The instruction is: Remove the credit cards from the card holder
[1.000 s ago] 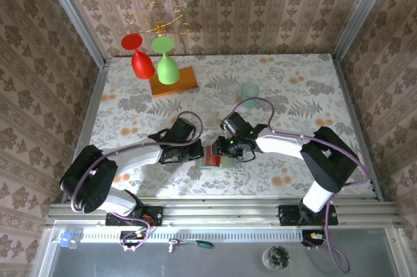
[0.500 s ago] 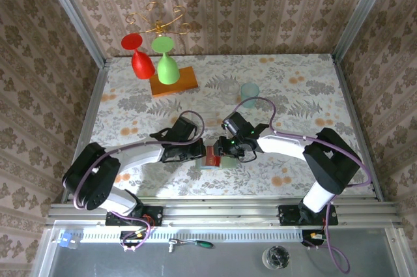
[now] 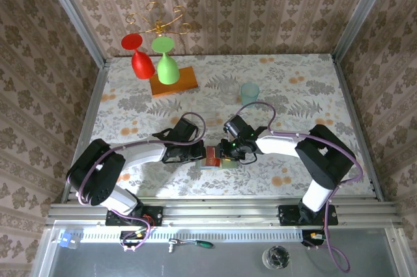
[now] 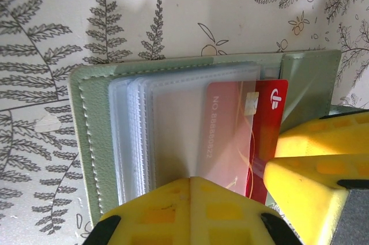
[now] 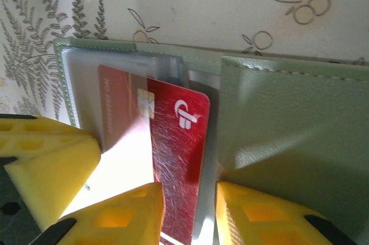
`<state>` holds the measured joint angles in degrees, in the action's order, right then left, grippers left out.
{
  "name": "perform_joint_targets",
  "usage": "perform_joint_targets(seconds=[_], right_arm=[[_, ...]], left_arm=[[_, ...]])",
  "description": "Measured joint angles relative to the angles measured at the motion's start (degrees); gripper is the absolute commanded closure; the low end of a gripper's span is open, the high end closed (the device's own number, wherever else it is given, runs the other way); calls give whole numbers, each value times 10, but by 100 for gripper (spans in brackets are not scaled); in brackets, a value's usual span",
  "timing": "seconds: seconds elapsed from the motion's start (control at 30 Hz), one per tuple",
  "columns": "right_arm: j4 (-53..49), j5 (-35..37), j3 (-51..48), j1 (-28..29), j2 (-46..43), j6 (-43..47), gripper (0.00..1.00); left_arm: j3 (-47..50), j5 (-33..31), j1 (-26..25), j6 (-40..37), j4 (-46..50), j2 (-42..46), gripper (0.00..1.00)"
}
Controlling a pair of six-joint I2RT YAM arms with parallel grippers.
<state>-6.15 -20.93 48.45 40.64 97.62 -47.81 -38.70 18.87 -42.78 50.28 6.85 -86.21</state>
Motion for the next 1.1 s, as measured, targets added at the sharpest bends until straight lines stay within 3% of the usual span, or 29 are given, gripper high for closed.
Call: perform_joint_targets(seconds=[0.33, 0.73, 1.1], right_arm=[[51, -30, -10, -10, 9, -22, 74], [65, -39, -12, -18, 10, -34, 87], [71, -37, -26, -23, -13, -31, 90]], left_arm=[[0, 0, 0, 0, 0, 0, 100], [0, 0, 1, 0, 2, 0, 100], [0, 0, 1, 0, 2, 0, 100]])
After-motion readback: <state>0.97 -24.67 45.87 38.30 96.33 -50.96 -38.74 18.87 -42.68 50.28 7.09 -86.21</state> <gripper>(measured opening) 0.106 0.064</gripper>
